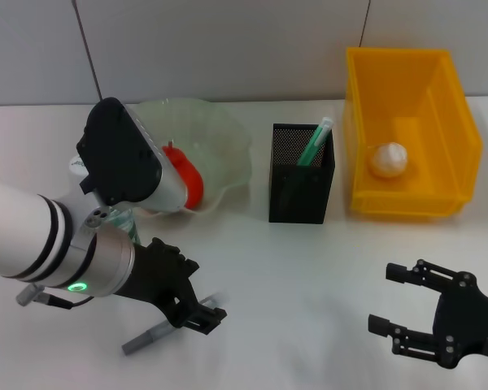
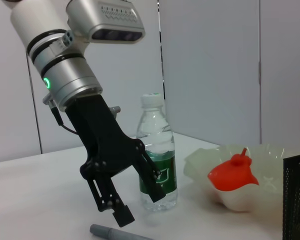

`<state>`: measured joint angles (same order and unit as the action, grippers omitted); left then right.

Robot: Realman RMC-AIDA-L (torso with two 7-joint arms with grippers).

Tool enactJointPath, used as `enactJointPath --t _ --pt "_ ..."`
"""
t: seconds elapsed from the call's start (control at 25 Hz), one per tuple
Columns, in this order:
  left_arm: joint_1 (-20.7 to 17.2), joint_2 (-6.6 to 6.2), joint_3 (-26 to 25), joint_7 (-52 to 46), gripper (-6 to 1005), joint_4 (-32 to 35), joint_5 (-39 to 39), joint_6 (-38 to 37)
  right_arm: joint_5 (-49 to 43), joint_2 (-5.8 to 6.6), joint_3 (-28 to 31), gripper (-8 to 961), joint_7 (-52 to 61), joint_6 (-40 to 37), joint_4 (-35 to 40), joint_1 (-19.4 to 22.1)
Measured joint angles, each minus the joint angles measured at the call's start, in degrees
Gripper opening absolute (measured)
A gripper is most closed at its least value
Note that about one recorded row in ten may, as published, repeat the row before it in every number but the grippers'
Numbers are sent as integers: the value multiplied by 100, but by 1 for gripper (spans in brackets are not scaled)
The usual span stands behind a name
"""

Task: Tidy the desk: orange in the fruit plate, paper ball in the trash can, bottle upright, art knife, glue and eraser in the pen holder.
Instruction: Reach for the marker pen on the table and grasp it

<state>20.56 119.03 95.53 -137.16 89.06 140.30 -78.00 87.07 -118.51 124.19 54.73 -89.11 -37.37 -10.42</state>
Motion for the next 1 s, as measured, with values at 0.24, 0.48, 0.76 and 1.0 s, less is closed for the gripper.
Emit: enactJointPath --t 0.24,0.48,0.76,1.0 --pt "96 6 146 -405 798 57 69 -64 -34 -17 -16 768 -175 -19 26 9" --pt "289 6 459 -707 799 19 432 -151 -120 -9 -41 768 -300 -125 89 -3" --pt "465 12 680 -1016 798 -14 644 -211 -121 7 -35 767 -323 -149 150 46" --pt "892 15 731 -1221 799 -537 700 -231 -121 -10 -22 767 -443 -113 288 45"
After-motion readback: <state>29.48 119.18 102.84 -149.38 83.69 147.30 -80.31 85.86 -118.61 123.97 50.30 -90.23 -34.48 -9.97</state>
